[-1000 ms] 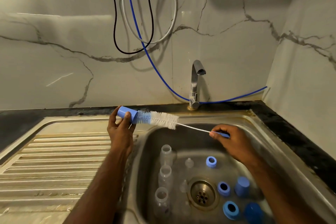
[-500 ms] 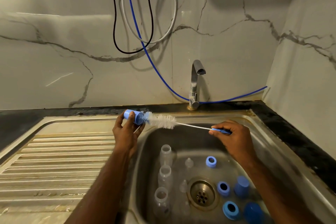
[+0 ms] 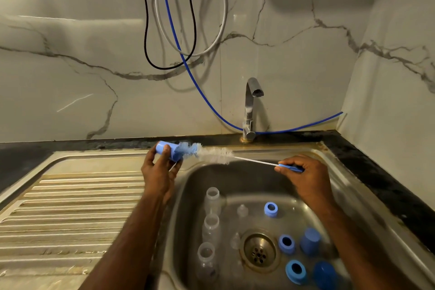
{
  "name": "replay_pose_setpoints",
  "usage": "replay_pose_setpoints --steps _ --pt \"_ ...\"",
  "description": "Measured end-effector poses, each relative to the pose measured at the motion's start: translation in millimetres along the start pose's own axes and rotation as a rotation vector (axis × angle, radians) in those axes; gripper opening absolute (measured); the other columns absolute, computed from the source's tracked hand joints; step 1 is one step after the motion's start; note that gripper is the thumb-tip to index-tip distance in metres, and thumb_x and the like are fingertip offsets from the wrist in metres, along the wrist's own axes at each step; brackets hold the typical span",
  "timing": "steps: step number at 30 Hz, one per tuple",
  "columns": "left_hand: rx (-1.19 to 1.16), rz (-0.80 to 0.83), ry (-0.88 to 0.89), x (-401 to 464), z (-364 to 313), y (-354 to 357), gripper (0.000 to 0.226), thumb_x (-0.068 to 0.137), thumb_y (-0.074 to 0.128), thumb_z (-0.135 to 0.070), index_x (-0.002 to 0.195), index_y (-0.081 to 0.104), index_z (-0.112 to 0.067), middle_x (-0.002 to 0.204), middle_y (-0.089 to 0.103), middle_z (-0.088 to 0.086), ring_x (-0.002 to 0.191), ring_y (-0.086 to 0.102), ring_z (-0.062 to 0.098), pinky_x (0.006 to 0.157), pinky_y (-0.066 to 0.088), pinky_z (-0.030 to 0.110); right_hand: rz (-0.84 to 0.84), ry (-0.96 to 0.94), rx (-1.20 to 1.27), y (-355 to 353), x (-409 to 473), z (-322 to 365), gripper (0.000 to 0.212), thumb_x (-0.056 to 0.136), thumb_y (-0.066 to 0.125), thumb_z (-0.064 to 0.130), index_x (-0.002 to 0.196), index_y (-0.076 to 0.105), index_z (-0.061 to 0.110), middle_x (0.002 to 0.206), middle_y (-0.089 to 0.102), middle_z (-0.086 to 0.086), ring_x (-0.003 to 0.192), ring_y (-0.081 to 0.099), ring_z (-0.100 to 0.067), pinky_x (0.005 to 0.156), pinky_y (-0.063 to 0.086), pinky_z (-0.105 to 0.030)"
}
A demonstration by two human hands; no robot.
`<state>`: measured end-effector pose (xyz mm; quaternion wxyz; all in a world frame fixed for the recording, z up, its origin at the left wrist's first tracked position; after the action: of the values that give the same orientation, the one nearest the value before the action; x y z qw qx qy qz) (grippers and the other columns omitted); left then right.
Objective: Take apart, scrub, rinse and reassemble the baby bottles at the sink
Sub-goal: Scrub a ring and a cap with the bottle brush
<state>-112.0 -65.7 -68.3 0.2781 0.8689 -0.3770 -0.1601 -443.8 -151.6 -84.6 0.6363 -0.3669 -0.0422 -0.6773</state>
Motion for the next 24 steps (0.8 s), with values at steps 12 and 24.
replay_pose_setpoints --steps 12,24 --pt "-0.123 0.007 -0.011 -8.7 1.8 11.3 0.047 0.096 0.063 -0.011 0.14 0.053 -0.023 0.125 0.062 0.019 0.102 0.071 0.032 0.069 0.064 0.039 0.089 0.046 0.001 6.3 -3.0 8.3 0.011 0.079 0.084 0.026 0.082 0.075 0.033 0.077 0.072 0.019 0.078 0.067 0.004 0.077 0.053 -0.02" --pt "-0.148 -0.035 0.016 -4.2 -1.6 5.6 0.05 0.095 0.064 -0.011 0.143 0.052 -0.021 0.131 0.061 0.019 0.109 0.068 0.033 0.074 0.064 0.038 0.063 0.074 0.044 0.1 0.8 2.2 0.012 0.076 0.086 0.017 0.085 0.079 0.019 0.079 0.074 0.009 0.078 0.07 -0.007 0.079 0.058 -0.03"
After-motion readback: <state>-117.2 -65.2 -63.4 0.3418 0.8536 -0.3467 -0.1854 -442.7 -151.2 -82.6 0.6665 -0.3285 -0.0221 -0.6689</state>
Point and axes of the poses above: each hand's wrist, its own x-axis towards the middle knuckle, its own y-axis out of the palm, z = x × y, the point moved 1 cm from there along x, towards the middle knuckle
